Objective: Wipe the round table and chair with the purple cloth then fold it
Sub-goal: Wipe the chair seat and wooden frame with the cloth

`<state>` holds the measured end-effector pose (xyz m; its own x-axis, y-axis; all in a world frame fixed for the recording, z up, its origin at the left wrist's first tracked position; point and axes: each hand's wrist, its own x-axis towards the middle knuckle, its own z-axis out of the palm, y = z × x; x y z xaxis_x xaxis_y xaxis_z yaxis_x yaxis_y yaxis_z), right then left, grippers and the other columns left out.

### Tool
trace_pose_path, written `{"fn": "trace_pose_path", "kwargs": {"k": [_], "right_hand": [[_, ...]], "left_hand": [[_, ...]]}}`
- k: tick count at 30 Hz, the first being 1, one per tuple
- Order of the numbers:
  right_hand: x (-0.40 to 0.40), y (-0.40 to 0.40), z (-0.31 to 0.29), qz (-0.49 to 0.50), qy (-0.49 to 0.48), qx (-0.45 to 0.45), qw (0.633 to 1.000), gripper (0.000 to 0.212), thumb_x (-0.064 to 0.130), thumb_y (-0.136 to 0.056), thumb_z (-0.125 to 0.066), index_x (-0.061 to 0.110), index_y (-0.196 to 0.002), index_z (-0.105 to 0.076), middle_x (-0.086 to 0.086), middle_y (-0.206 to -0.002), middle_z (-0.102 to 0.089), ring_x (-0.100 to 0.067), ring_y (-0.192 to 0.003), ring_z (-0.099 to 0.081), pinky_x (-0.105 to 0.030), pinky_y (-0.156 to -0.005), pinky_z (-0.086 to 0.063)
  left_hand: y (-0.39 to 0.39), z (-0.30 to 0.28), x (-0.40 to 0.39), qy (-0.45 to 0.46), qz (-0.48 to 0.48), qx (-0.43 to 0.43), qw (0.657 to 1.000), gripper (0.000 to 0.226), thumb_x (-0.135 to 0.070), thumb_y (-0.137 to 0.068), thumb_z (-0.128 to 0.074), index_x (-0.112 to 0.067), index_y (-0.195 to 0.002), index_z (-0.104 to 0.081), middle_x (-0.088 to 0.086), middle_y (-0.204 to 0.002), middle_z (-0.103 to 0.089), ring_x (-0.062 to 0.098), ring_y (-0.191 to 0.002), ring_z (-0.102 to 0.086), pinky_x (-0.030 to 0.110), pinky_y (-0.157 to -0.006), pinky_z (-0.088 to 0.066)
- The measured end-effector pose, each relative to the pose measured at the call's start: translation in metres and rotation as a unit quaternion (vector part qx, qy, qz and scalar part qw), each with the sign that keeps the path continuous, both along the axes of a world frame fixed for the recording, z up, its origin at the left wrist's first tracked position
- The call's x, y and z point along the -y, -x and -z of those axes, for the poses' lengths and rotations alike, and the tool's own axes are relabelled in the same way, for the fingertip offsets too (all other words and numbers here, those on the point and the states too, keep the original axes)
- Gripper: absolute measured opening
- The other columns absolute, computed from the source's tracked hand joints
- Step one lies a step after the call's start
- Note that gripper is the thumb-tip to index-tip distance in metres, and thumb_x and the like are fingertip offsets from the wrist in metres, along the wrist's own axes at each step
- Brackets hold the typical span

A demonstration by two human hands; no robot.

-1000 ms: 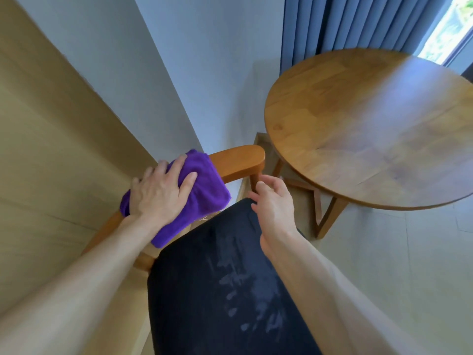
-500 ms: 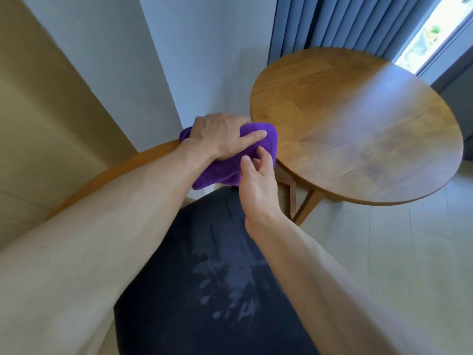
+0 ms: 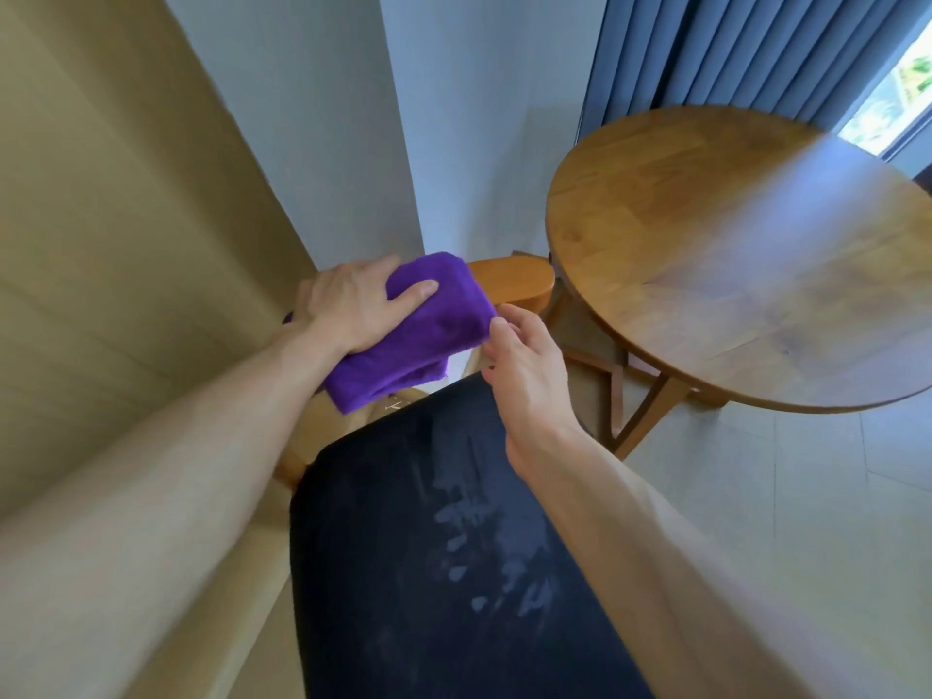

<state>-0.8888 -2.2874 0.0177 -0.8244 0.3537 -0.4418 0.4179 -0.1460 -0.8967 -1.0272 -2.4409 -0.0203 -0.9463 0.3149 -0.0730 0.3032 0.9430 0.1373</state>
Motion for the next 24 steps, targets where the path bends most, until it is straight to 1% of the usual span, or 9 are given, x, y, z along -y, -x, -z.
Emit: {"fn": "trace_pose_path", "kwargs": {"k": [2, 4, 7, 10, 13, 16, 19, 22, 24], "right_hand": [[0.004, -0.005, 0.0, 0.006, 0.009, 0.013, 1.0, 0.035, 0.029, -0.104, -0.044, 0.024, -0.138, -0.05, 0.003, -0.134, -0.057, -0.016, -0.122, -0.055, -0.043, -0.107, -0.046], [0.006, -0.01, 0.001, 0.011, 0.019, 0.022, 1.0, 0.034, 0.029, -0.104, -0.043, 0.024, -0.136, -0.052, 0.004, -0.132, -0.057, -0.016, -0.12, -0.055, -0.043, -0.107, -0.046], [0.007, -0.014, 0.005, 0.023, 0.032, 0.031, 0.999, 0.03, 0.028, -0.104, -0.042, 0.024, -0.13, -0.056, 0.006, -0.124, -0.06, -0.015, -0.116, -0.058, -0.043, -0.106, -0.047], [0.006, -0.016, 0.008, 0.03, 0.042, 0.038, 0.998, 0.027, 0.028, -0.104, -0.042, 0.024, -0.125, -0.058, 0.009, -0.115, -0.061, -0.012, -0.11, -0.06, -0.041, -0.104, -0.049], [-0.001, -0.016, 0.012, 0.029, 0.056, 0.045, 0.997, 0.026, 0.027, -0.104, -0.044, 0.023, -0.124, -0.061, 0.01, -0.114, -0.063, -0.011, -0.108, -0.061, -0.04, -0.103, -0.05], [-0.011, -0.013, 0.019, 0.039, 0.082, 0.049, 0.995, 0.028, 0.024, -0.104, -0.044, 0.019, -0.124, -0.063, 0.005, -0.118, -0.065, -0.012, -0.108, -0.063, -0.038, -0.102, -0.051], [-0.015, -0.011, 0.025, 0.062, 0.132, 0.047, 0.988, 0.027, 0.021, -0.102, -0.045, 0.014, -0.119, -0.066, -0.001, -0.118, -0.067, -0.017, -0.108, -0.065, -0.037, -0.099, -0.053], [-0.016, -0.008, 0.03, 0.08, 0.151, 0.032, 0.985, 0.025, 0.021, -0.102, -0.044, 0.017, -0.108, -0.068, -0.004, -0.113, -0.07, -0.019, -0.106, -0.067, -0.037, -0.096, -0.054], [-0.019, -0.005, 0.031, 0.099, 0.142, 0.025, 0.985, 0.024, 0.022, -0.103, -0.044, 0.018, -0.107, -0.067, -0.004, -0.111, -0.07, -0.019, -0.104, -0.068, -0.037, -0.095, -0.054]], "left_hand": [[-0.016, 0.0, 0.033, -0.026, -0.028, 0.023, 0.999, 0.078, -0.089, -0.081, -0.016, -0.036, -0.13, -0.046, 0.004, -0.115, -0.064, 0.033, -0.104, -0.062, 0.045, -0.086, -0.052], [-0.034, -0.003, 0.064, -0.043, -0.051, 0.053, 0.996, 0.076, -0.087, -0.082, -0.027, -0.043, -0.144, -0.032, 0.005, -0.128, -0.057, 0.035, -0.114, -0.059, 0.047, -0.091, -0.051], [-0.065, -0.007, 0.095, 0.011, -0.055, 0.05, 0.997, 0.094, -0.083, -0.077, -0.046, -0.045, -0.154, -0.008, 0.005, -0.132, -0.049, 0.034, -0.115, -0.056, 0.049, -0.085, -0.054], [-0.088, 0.0, 0.095, 0.109, -0.021, -0.051, 0.993, 0.107, -0.075, -0.074, -0.061, -0.031, -0.158, -0.012, 0.013, -0.122, -0.05, 0.038, -0.101, -0.058, 0.05, -0.069, -0.056], [-0.089, 0.005, 0.071, 0.161, -0.023, -0.11, 0.981, 0.105, -0.062, -0.075, -0.072, -0.02, -0.157, -0.022, 0.024, -0.133, -0.048, 0.046, -0.11, -0.055, 0.061, -0.077, -0.052], [-0.074, 0.006, 0.027, 0.164, 0.006, -0.135, 0.977, 0.098, -0.058, -0.083, -0.068, -0.022, -0.158, -0.016, 0.024, -0.148, -0.037, 0.045, -0.131, -0.042, 0.063, -0.097, -0.044], [-0.056, 0.009, -0.04, 0.138, 0.057, -0.138, 0.979, 0.092, -0.054, -0.089, -0.061, -0.025, -0.158, -0.007, 0.022, -0.156, -0.028, 0.044, -0.142, -0.03, 0.066, -0.109, -0.032], [-0.044, 0.007, -0.098, 0.111, 0.11, -0.121, 0.98, 0.091, -0.057, -0.09, -0.058, -0.029, -0.158, -0.004, 0.019, -0.159, -0.023, 0.041, -0.146, -0.024, 0.064, -0.114, -0.025], [-0.032, 0.004, -0.105, 0.093, 0.145, -0.114, 0.978, 0.092, -0.064, -0.087, -0.056, -0.033, -0.158, -0.007, 0.014, -0.158, -0.026, 0.037, -0.143, -0.029, 0.059, -0.112, -0.03]]}}
